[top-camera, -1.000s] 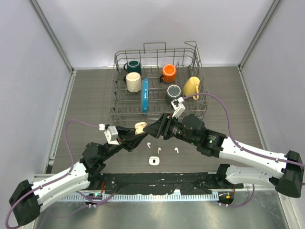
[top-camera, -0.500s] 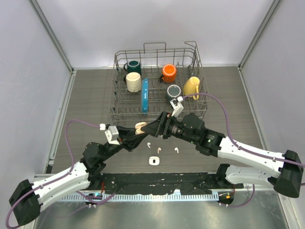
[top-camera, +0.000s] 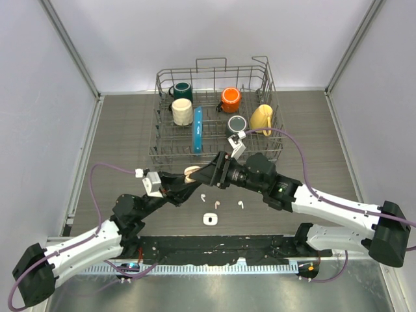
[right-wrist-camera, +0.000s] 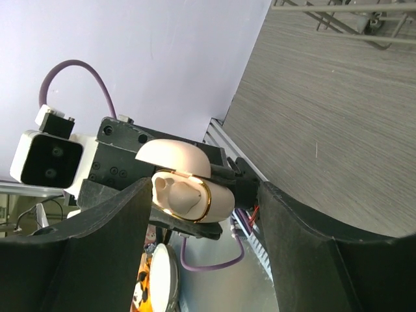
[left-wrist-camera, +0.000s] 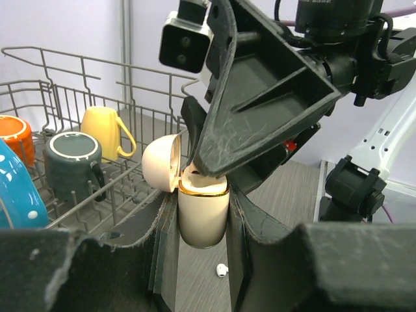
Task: Insert the wireless bluetooth earbuds into the charging case
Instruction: Place the earbud in the charging case.
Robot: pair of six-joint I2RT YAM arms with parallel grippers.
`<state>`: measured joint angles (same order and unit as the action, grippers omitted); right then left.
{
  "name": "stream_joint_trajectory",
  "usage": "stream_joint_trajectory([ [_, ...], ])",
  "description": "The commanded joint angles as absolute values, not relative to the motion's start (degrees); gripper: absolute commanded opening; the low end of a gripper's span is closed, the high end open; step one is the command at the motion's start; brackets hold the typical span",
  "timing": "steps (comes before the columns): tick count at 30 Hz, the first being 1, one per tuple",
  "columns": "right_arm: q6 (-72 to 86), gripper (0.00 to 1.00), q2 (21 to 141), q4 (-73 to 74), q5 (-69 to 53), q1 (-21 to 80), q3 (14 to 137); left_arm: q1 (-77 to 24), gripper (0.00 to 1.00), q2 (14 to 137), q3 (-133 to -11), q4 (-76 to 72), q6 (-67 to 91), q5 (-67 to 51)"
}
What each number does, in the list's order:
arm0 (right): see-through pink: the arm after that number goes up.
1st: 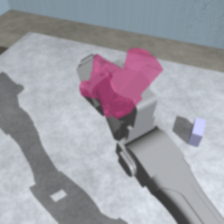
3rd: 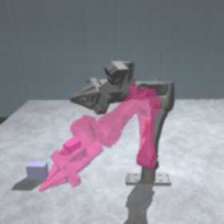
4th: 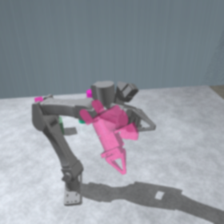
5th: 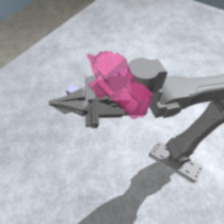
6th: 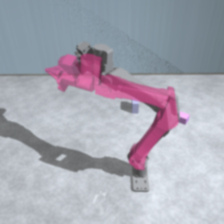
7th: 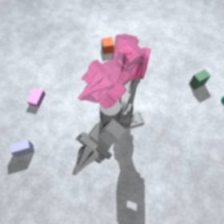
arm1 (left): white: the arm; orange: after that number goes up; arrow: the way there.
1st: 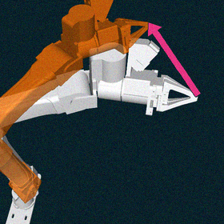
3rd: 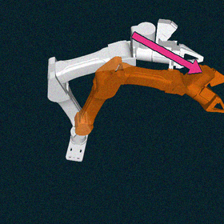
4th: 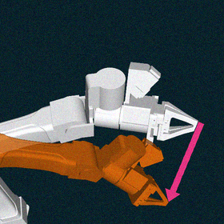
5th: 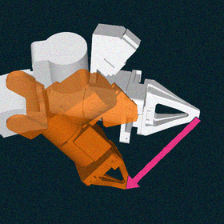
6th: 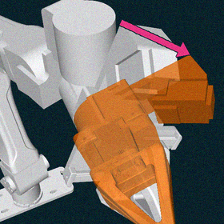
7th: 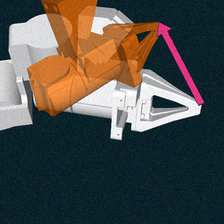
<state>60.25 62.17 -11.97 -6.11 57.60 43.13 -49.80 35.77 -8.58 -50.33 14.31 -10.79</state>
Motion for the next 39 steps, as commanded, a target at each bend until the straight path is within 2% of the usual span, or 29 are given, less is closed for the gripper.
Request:
stream_joint_trajectory([
  [1, 62.2, 0.71, 63.7, -16.1, -9.7, 57.0, 43.6, -49.8, 0.0, 36.6, -10.4, -55.6, 13.1, -11.7],
  [4, 63.0, 0.67, 64.2, -17.5, -10.8, 56.7, 43.2, -49.7, 0.0, 37.0, -10.7, -55.7, 13.1, -12.1],
  [9, 63.8, 0.54, 64.4, -18.8, -12.5, 56.7, 42.4, -49.7, 0.0, 37.3, -10.7, -55.7, 13.1, -11.7],
  [12, 63.8, 0.52, 65.0, -19.2, -14.1, 56.7, 42.5, -49.8, 0.0, 37.4, -10.6, -55.7, 13.2, -11.3],
  [20, 65.2, 0.61, 68.0, -22.0, -19.5, 56.7, 43.5, -49.8, 0.0, 37.1, -10.5, -55.7, 12.7, -10.8],
  [32, 65.5, 0.61, 68.7, -23.6, -20.7, 56.6, 43.4, -49.7, 0.0, 36.6, -10.3, -55.0, 12.4, -10.7],
  [37, 61.7, 0.76, 65.6, -21.9, -18.5, 56.7, 43.7, -49.7, 0.0, 35.7, -9.6, -54.1, 12.1, -9.2],
  [39, 59.4, 0.78, 63.6, -20.5, -17.1, 56.7, 43.9, -49.8, 0.0, 35.0, -9.2, -53.4, 12.0, -8.8],
])
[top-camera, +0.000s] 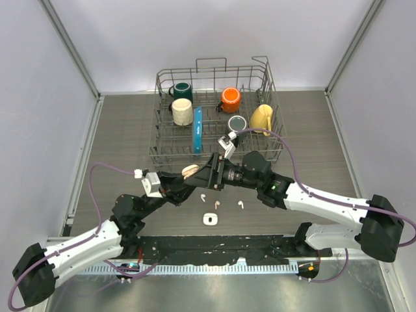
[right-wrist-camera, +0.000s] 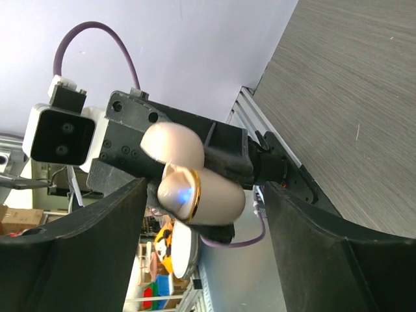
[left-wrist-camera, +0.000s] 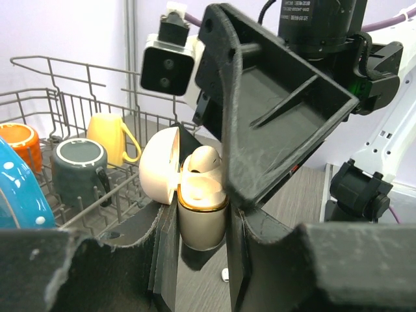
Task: Insert the wireless bluetooth earbuds into the charging case
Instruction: Place the earbud in the charging case.
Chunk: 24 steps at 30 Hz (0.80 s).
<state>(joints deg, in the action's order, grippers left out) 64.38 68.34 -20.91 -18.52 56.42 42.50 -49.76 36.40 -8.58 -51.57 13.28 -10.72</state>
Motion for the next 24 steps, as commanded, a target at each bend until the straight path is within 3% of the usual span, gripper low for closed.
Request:
stream_joint_trajectory([
  [1, 58.7, 0.81, 62.8, -19.9, -16.6, 56.6, 44.2, -49.7, 0.0, 34.7, -9.1, -53.0, 11.8, -8.6],
  [12, 49.9, 0.84, 52.2, -3.7, -2.1, 56.6, 45.2, -49.8, 0.0, 30.2, -7.6, -47.6, 10.9, -6.9],
  [14, 49.7, 0.79, 49.2, -0.6, 4.1, 56.6, 44.0, -49.7, 0.0, 28.7, -7.3, -46.8, 10.8, -6.4],
  [18, 50.4, 0.6, 47.9, 10.3, 13.9, 56.6, 44.4, -49.7, 0.0, 25.9, -7.3, -43.3, 10.5, -6.1],
  [24, 54.0, 0.55, 56.1, 23.5, 17.6, 56.5, 46.5, -49.8, 0.0, 21.9, -7.3, -39.3, 10.4, -5.2],
])
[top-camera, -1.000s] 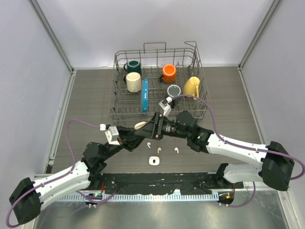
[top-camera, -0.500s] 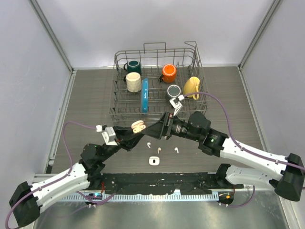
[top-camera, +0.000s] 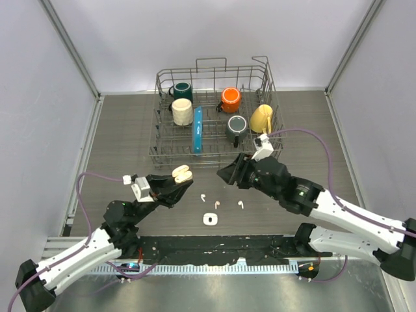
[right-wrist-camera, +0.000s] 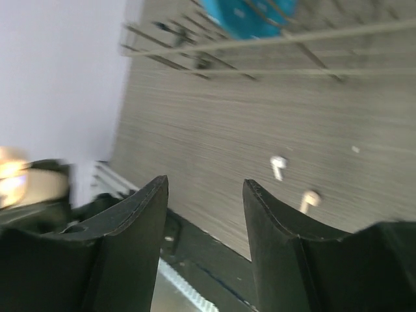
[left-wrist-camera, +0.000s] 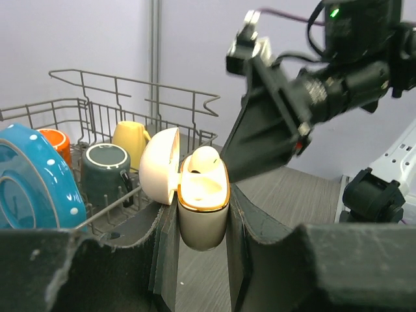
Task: Insert the wireless bluetooth earbuds into the charging case
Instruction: Place the earbud in the charging case, then pick up the earbud from the center of the board.
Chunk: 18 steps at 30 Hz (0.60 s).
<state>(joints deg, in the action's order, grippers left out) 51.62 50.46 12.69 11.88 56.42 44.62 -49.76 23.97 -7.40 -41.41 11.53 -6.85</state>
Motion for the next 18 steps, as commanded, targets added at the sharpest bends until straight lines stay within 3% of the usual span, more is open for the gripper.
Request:
stream_joint_trajectory([
  [1, 54.6, 0.54, 57.6, 24.0, 17.2, 56.5, 46.4, -49.8, 0.0, 21.4, -7.3, -38.9, 10.4, -5.1],
  [5, 57.6, 0.44, 63.9, 24.9, 16.3, 56.6, 45.7, -49.7, 0.0, 19.9, -7.4, -37.1, 10.2, -4.6],
  [8, 61.6, 0.43, 68.4, 25.6, 17.2, 57.3, 45.7, -49.8, 0.0, 19.2, -7.3, -36.4, 10.3, -4.5],
  [18, 70.5, 0.56, 78.9, 35.9, 26.1, 62.4, 54.9, -49.7, 0.0, 19.2, -8.3, -34.4, 10.1, -4.7],
])
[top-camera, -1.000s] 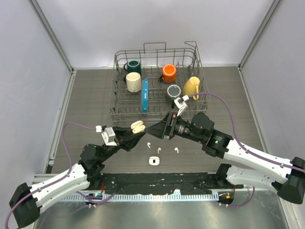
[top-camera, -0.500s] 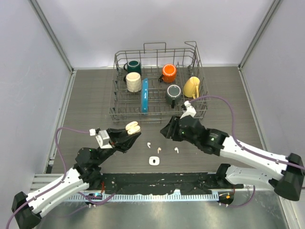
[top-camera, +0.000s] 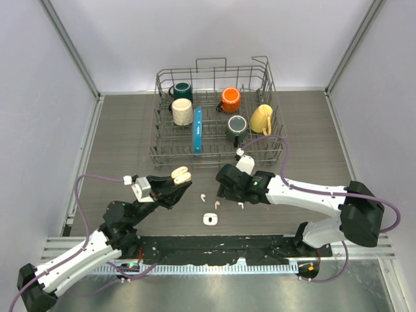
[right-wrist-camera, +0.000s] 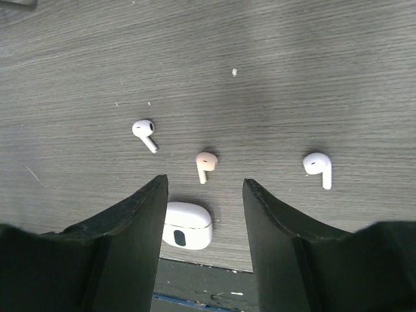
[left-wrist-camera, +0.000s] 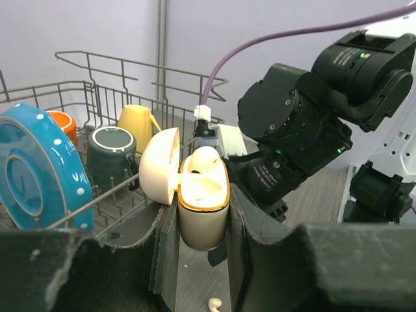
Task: Insert the wireless bluetooth earbuds into the charging case
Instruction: Pick up the earbud from the center of the board.
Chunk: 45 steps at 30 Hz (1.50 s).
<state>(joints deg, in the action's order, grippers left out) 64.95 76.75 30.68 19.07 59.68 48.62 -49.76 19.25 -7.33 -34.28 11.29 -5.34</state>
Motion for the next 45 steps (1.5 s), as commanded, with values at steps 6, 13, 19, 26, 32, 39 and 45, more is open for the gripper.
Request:
stream_joint_trajectory([
  [6, 77.8, 0.58, 83.7, 37.8, 26.5, 64.3, 57.2, -49.7, 0.0, 19.2, -8.8, -32.7, 9.3, -5.9],
  [13, 85.0, 0.57, 86.5, 40.2, 26.0, 64.5, 57.6, -49.7, 0.0, 16.9, -8.5, -30.7, 8.7, -5.9],
  [19, 86.4, 0.54, 88.4, 39.2, 25.0, 64.5, 58.1, -49.8, 0.0, 13.0, -7.8, -28.1, 8.0, -4.7],
  [26, 86.2, 0.5, 90.7, 38.0, 23.7, 64.5, 58.1, -49.7, 0.0, 9.8, -7.1, -25.9, 7.6, -4.1],
  [32, 84.2, 0.47, 92.4, 37.1, 23.3, 64.3, 59.1, -49.8, 0.0, 9.1, -7.2, -25.1, 7.3, -4.1],
  [39, 83.2, 0.43, 93.3, 36.1, 22.0, 63.4, 59.2, -49.7, 0.0, 9.3, -7.3, -25.1, 7.4, -4.3],
  [45, 82.4, 0.4, 93.1, 34.5, 20.1, 62.1, 58.1, -49.8, 0.0, 8.9, -7.1, -24.8, 7.5, -4.1],
])
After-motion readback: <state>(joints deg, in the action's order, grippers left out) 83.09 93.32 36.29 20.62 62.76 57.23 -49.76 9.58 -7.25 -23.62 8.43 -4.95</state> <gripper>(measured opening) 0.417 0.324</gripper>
